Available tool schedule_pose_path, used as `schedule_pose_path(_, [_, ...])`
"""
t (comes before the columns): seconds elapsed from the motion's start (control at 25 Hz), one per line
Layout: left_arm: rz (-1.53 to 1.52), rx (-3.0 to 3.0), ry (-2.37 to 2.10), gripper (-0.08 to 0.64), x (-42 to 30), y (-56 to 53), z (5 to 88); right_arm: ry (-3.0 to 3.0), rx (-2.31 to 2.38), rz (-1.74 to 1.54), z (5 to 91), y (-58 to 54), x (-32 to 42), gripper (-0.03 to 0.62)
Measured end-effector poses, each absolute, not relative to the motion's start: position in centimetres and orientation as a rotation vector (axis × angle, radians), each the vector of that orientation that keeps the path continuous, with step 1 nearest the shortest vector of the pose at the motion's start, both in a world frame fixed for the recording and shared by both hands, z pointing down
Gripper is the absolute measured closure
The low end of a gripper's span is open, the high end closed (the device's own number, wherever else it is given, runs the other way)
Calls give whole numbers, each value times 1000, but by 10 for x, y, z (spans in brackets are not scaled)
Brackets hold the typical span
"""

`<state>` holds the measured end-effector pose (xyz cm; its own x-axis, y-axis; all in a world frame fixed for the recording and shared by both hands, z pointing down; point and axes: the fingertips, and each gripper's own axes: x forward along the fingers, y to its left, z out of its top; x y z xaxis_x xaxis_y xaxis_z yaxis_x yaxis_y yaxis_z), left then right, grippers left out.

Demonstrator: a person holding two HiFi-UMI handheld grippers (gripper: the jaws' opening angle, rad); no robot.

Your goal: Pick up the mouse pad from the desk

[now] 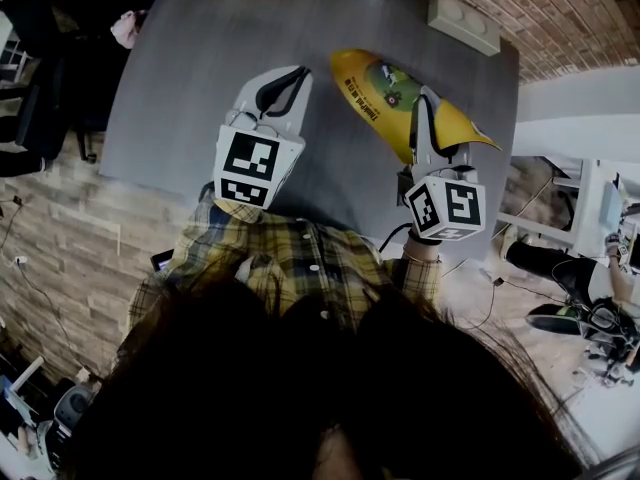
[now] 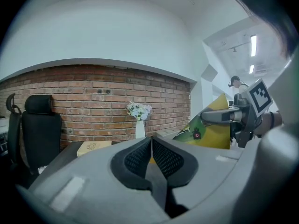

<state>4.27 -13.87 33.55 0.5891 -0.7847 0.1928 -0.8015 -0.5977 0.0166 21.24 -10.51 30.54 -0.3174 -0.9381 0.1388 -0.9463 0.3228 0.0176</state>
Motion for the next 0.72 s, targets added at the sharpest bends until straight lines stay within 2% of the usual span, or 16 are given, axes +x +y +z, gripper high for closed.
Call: schedule_pose_path(0.72, [252, 2703, -1343, 562, 30, -139, 344, -2420, 1790, 111, 311, -104, 209, 578])
